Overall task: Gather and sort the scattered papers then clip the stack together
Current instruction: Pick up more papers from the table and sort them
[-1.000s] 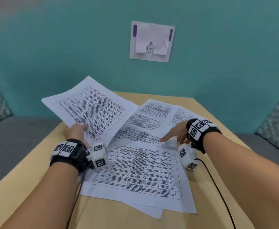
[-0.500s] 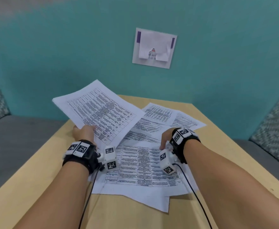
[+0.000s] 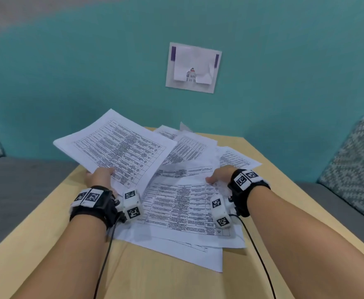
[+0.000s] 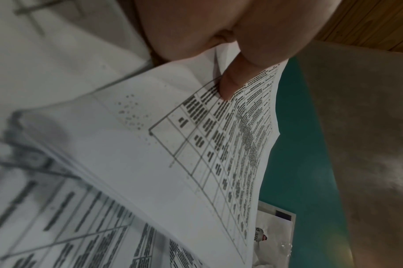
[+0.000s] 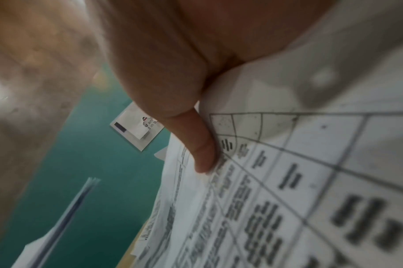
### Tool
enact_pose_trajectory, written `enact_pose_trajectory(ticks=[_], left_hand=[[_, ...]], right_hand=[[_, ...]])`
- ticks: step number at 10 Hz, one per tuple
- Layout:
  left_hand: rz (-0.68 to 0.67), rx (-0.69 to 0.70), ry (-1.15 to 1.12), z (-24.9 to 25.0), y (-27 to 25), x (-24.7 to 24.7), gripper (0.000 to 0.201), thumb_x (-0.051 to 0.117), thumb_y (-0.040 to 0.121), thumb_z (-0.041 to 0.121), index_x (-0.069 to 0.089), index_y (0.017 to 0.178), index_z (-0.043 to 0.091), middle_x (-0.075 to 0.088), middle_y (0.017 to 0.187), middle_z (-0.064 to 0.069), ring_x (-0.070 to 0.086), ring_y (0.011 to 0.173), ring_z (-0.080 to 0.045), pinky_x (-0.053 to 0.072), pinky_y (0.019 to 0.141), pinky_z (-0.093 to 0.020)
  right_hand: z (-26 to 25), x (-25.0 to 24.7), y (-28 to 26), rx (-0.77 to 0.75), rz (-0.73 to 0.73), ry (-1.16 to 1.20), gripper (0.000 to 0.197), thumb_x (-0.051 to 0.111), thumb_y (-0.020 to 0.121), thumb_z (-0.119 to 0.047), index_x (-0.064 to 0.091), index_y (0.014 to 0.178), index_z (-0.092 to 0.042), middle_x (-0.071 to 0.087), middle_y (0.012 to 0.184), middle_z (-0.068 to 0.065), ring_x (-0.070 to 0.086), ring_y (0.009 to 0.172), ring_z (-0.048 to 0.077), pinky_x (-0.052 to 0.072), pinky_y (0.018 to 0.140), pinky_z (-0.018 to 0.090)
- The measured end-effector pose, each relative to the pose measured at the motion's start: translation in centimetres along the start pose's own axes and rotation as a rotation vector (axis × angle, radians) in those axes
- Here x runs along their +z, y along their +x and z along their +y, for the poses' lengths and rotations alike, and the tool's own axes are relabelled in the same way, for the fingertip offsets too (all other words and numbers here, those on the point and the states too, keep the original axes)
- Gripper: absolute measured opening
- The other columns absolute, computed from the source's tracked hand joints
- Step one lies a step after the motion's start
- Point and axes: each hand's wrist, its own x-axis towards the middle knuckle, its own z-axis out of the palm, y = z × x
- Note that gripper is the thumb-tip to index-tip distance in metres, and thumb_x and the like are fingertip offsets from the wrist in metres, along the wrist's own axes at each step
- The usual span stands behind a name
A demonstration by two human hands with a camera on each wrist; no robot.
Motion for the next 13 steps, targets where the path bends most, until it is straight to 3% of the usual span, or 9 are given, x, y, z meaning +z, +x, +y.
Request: enact_pose_trajectory(ticks=[3, 5, 7, 8, 9, 10, 11, 12, 13], left_hand=[[-0.091, 0.052, 0.033, -0.4, -0.1, -0.5, 0.061, 0.064, 0.095, 0.007, 0.044, 0.152, -0.001, 0.047, 0.157, -0.025, 0.050, 0.141, -0.044, 0.044, 0.112, -0.054], [-0.096, 0.003, -0.002, -0.4, -0.4, -0.4, 0.059, 0.062, 0.097, 0.009, 0.044, 0.153, 0.001, 0.046, 0.158, -0.023, 0.049, 0.142, -0.043, 0.044, 0.112, -0.054], [-0.014, -0.007, -0.024, -0.4, 0.3, -0.2, 0.055, 0.065, 0.097, 0.003, 0.047, 0.149, 0.002, 0.057, 0.139, -0.012, 0.058, 0.119, -0.028, 0.046, 0.099, -0.043], [0.002, -0.039, -0.070, -0.2, -1.4, 0.3, 0.057, 0.066, 0.096, -0.002, 0.047, 0.149, 0.005, 0.059, 0.138, -0.014, 0.056, 0.109, -0.029, 0.044, 0.093, -0.042], [-0.036, -0.039, -0.049, -0.3, -0.4, 0.2, 0.056, 0.067, 0.095, -0.003, 0.049, 0.148, 0.006, 0.060, 0.127, -0.012, 0.058, 0.109, -0.031, 0.046, 0.095, -0.044], [-0.010, 0.001, -0.019, -0.5, 0.2, 0.1, 0.054, 0.067, 0.092, -0.005, 0.053, 0.143, 0.007, 0.065, 0.128, -0.012, 0.063, 0.103, -0.031, 0.052, 0.095, -0.047], [-0.016, 0.022, -0.040, -0.7, 0.1, 0.2, 0.053, 0.065, 0.090, -0.009, 0.054, 0.139, 0.010, 0.065, 0.122, -0.013, 0.065, 0.106, -0.036, 0.054, 0.098, -0.058], [-0.029, 0.074, -0.042, -1.4, 1.7, 0.1, 0.068, 0.068, 0.080, -0.008, 0.053, 0.142, 0.016, 0.065, 0.136, -0.011, 0.063, 0.120, -0.043, 0.049, 0.102, -0.066], [-0.100, 0.140, 0.033, -1.2, 0.7, 0.2, 0.067, 0.063, 0.085, -0.013, 0.056, 0.143, 0.020, 0.065, 0.140, -0.008, 0.061, 0.125, -0.039, 0.048, 0.107, -0.063]], right_hand=[[4.2, -1.5, 2.6, 0.125, 0.241, 0.149, 0.028, 0.062, 0.097, -0.021, 0.060, 0.116, 0.000, 0.067, 0.105, 0.012, 0.044, 0.058, 0.014, 0.032, 0.044, 0.023], [7.3, -3.9, 2.0, 0.194, 0.280, 0.270, 0.037, 0.059, 0.097, -0.016, 0.060, 0.129, 0.003, 0.063, 0.116, 0.018, 0.058, 0.101, 0.028, 0.042, 0.077, 0.030], [10.6, -5.3, 2.7, 0.287, 0.375, 0.479, 0.017, 0.063, 0.093, -0.021, 0.051, 0.100, -0.012, 0.061, 0.116, 0.014, 0.047, 0.090, 0.020, 0.039, 0.076, 0.028], [11.1, -6.3, 2.6, 0.404, 0.423, 0.586, 0.016, 0.060, 0.094, -0.015, 0.050, 0.100, -0.004, 0.055, 0.083, 0.008, 0.052, 0.079, 0.024, 0.044, 0.068, 0.032], [11.0, -7.2, 1.8, 0.479, 0.487, 0.670, 0.019, 0.060, 0.094, -0.014, 0.050, 0.099, 0.001, 0.057, 0.081, 0.010, 0.057, 0.082, 0.027, 0.052, 0.082, 0.036], [11.9, -7.9, 2.4, 0.480, 0.477, 0.651, 0.023, 0.057, 0.090, -0.022, 0.058, 0.100, -0.001, 0.060, 0.081, 0.009, 0.057, 0.071, 0.024, 0.048, 0.068, 0.034], [14.1, -8.5, 3.6, 0.514, 0.484, 0.628, 0.042, 0.059, 0.076, -0.030, 0.065, 0.112, -0.007, 0.064, 0.096, 0.011, 0.063, 0.084, 0.026, 0.052, 0.082, 0.035], [13.0, -8.6, 1.7, 0.504, 0.470, 0.547, 0.025, 0.060, 0.091, -0.023, 0.061, 0.109, -0.006, 0.060, 0.118, 0.014, 0.060, 0.103, 0.032, 0.047, 0.096, 0.038], [11.9, -8.9, 0.3, 0.409, 0.465, 0.487, 0.013, 0.059, 0.094, -0.011, 0.055, 0.091, 0.001, 0.059, 0.100, 0.022, 0.061, 0.092, 0.035, 0.049, 0.088, 0.034]])
